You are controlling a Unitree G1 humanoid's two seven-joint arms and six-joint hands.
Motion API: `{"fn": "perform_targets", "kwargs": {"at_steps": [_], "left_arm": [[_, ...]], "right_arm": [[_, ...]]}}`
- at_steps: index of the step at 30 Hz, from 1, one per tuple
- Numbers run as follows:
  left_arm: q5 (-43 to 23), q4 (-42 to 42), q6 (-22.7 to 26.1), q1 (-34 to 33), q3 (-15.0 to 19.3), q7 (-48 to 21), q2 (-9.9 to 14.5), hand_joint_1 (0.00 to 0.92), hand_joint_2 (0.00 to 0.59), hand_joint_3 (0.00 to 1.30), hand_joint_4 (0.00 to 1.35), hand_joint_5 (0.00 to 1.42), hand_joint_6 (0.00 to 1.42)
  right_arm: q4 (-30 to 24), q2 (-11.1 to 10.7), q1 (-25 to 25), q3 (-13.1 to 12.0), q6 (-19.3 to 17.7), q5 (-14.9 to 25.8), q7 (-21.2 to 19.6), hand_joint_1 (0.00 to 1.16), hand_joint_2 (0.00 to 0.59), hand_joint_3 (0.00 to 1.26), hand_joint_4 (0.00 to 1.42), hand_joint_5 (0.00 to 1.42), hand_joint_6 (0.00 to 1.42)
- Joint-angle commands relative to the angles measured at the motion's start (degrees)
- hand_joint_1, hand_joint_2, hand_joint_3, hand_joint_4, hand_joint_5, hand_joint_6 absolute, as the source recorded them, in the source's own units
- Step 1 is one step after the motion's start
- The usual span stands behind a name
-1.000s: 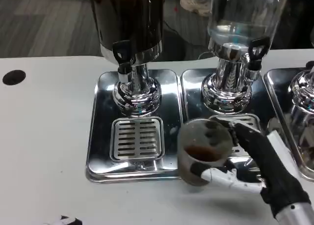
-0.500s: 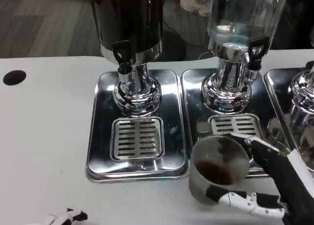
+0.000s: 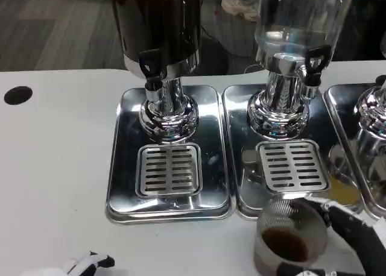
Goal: Grasp the cup under the faucet to collect the drink, then remove the cup.
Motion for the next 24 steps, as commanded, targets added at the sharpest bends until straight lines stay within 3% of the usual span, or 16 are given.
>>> {"fn": "perform_targets", "kwargs": {"at_steps": [1,9,14,18,24], "left_arm": [[0.6,-1.4,1.1,0.4,-0.7,-1.3,0.4,0.0,0.088,0.34,0.23,0.32,0.56],[0.9,-2.9,1.9,0.8,-0.6,-1.9,0.7,0.0,0.088,0.34,0.23,0.32,0.56],[1.4,-3.1,2.3,0.2,-1.2,-2.4,0.7,0.0,0.088,0.33,0.23,0.32,0.56],[1.7,-2.9,2.6,-0.4,-2.1,-2.7,0.7,0.0,0.088,0.33,0.23,0.32,0.56],[1.5,-2.8,2.9,-0.4,-2.4,-2.3,0.5,0.0,0.088,0.33,0.23,0.32,0.56]], "right_arm": [[5.2,0.5,-1.9,-0.6,-5.8,-0.5,-2.0,0.72,0.087,0.44,0.43,0.41,0.18],[11.1,0.5,-3.4,-0.6,-11.4,-3.2,-4.9,0.73,0.082,0.43,0.42,0.41,0.17],[12.0,0.0,-3.6,0.1,-15.1,-3.3,-5.0,0.65,0.087,0.17,0.23,0.33,0.1],[10.8,-0.2,-3.2,-0.1,-18.0,0.1,-3.7,0.58,0.087,0.14,0.21,0.33,0.09],[5.6,-0.7,-1.1,0.0,-17.5,7.2,-0.2,0.47,0.109,0.14,0.13,0.2,0.08]]}}
